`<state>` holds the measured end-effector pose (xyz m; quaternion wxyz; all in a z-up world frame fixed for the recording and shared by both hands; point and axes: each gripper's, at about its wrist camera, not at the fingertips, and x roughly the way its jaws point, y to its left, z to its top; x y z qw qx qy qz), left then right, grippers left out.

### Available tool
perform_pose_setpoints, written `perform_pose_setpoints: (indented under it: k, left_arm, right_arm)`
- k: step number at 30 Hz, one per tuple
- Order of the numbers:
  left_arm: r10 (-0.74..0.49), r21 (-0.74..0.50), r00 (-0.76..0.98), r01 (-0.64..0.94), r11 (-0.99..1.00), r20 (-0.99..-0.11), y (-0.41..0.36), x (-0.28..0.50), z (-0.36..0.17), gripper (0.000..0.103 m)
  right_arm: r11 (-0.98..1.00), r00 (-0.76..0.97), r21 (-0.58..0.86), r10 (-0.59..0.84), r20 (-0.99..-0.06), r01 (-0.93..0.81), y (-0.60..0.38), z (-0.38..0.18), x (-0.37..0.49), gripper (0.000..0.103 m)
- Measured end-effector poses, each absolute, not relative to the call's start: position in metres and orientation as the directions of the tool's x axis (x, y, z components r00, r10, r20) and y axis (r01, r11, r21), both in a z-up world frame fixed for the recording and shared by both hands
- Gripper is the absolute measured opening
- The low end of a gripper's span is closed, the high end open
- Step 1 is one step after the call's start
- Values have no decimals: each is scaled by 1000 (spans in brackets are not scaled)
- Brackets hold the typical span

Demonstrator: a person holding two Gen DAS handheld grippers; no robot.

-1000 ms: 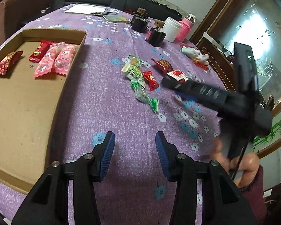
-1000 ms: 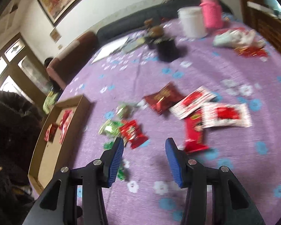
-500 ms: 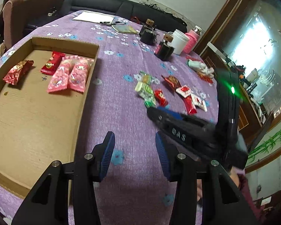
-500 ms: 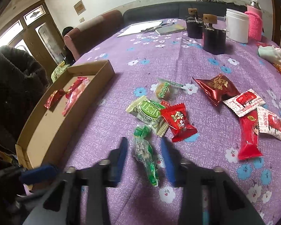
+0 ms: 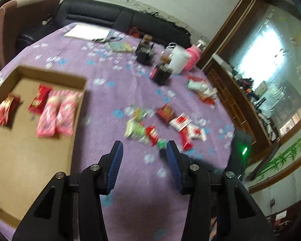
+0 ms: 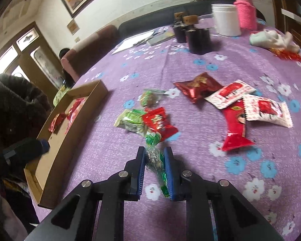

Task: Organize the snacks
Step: 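Grasp green candy with right tool while left tool reaches toward green packet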

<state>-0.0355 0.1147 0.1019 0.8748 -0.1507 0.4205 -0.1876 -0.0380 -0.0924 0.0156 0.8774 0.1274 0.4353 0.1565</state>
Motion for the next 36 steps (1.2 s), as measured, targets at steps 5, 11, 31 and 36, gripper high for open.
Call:
perform_pose_setpoints:
  k: [5,11,31,36]
  left_arm:
    - [-439,-392,604,218,894,-666,96,13,143,43]
    - [-392,-340,676,216,915,-624,87,74,188,43]
    - [-351,-356,522,95,930,-777,104,71,76,43]
    - [-315,-284,476,139,949,-821,70,73,53,43]
  right_arm:
    - [912,584,383,394,-710,-148,-101,17,-39,19]
    - [906,572,392,408,-711,-159,-101,15,-36,19]
    - [908,606,400,388,-694,-123,-115,21,-40,20]
    - [912,610,394,376,-698,-112,-117,22,-41,20]
